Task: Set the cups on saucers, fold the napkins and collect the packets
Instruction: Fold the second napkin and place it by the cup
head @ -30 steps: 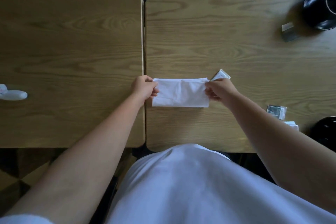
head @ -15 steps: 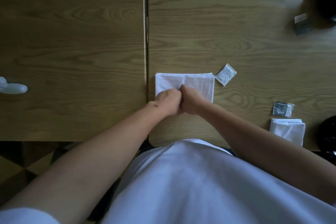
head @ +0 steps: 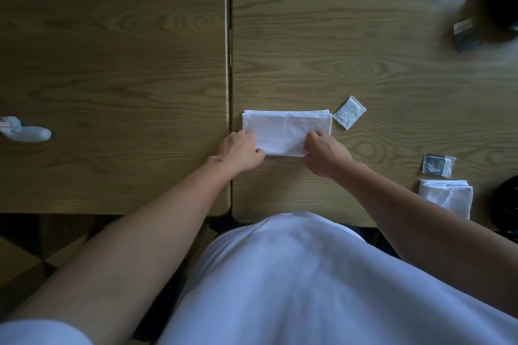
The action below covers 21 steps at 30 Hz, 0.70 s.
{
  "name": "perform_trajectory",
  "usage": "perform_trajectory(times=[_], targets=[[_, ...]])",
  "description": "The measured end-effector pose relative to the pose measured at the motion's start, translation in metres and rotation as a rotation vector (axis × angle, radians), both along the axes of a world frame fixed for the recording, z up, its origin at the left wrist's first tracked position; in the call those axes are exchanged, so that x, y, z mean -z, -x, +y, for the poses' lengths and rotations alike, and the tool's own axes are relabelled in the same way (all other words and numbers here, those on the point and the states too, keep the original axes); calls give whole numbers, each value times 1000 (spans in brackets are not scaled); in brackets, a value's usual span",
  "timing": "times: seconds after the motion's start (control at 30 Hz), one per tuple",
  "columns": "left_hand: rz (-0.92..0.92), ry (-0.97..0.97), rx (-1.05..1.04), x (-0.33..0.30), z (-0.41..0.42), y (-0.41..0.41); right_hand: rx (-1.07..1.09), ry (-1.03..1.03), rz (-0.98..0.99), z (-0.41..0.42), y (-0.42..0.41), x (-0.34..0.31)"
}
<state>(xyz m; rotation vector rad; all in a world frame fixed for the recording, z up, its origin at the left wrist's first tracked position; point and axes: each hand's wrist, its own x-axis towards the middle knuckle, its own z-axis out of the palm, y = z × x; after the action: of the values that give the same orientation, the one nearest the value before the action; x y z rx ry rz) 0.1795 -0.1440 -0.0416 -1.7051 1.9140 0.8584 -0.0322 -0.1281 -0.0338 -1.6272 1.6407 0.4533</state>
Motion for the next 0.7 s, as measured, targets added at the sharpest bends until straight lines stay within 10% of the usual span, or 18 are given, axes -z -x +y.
perform_trajectory(times=[0.17,0.3,0.4,0.53,0.7], targets=[[272,-45,-688,-21,11,20,136,316,-64,-35,7,-8],[675,-631,-1664,-29,29,43,-13,287,-18,-65,9,-5],[775,-863,-1788,-21,42,56,-122,138,105,-72,5,1],[767,-537,-1746,-10,43,70,-78,-37,76,-68,6,-1],[848,-253,-1606,-6,30,62,755,-289,-327,-24,33,-3]])
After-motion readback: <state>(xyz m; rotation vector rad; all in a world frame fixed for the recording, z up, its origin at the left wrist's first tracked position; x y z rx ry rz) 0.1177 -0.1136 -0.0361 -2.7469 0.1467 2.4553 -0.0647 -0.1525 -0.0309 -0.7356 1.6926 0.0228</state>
